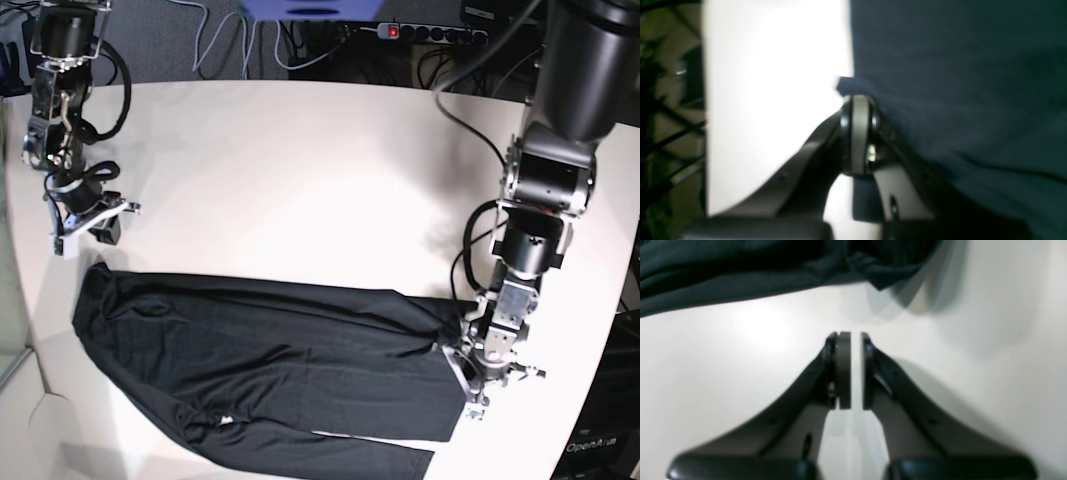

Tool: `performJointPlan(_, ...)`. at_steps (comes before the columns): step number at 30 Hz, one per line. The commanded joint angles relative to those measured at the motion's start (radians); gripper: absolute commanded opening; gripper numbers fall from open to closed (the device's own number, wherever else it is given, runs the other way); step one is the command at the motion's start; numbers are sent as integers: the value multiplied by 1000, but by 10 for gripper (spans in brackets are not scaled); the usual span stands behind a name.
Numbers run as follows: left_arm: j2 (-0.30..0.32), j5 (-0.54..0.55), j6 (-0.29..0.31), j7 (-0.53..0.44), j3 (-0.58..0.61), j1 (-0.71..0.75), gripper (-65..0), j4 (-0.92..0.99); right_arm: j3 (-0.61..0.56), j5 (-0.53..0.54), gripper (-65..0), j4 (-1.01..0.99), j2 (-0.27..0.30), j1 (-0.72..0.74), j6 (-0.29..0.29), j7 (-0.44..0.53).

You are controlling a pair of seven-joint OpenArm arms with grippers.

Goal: Fold the T-shirt properly
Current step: 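Lower the right gripper onto the folded shirt edge beside it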

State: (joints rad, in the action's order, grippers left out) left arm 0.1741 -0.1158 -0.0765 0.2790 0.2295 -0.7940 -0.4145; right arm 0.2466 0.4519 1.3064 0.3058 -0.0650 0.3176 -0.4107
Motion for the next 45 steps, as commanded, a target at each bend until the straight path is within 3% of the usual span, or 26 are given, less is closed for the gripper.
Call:
performJointPlan(1,-9,-2,-27,-40,-3,-44,-650,-7,7,9,-625,20,17,8,7,19)
performJointPlan(4,-15,1,-61,-60,-3,-55,-650,-4,7,9,-625,20,17,8,7,19)
performJointPlan(9,-17,1,13,16,-3,-55,-650,-5,6,9,-625,20,17,-5,7,19)
performJointPlan(16,-9,-6,24,9,3,-14,-650,-5,-2,8,-625,19,37,60,7,17)
performJointPlan(21,-14,-8,24,9,5,21,-650,-17,-122,8,-623,8,92,169,7,3)
performJointPlan(30,-15,-8,24,-22,6,41,-650,-11,-257,8,-624,-298,97,462,7,-46)
performJointPlan(40,-15,-8,24,-60,8,72,-650,-10,-428,8,-622,-549,102,574,7,88)
performJointPlan(45,-15,-9,25,-70,8,86,-650,-10,-445,8,-624,-615,97,557,7,134)
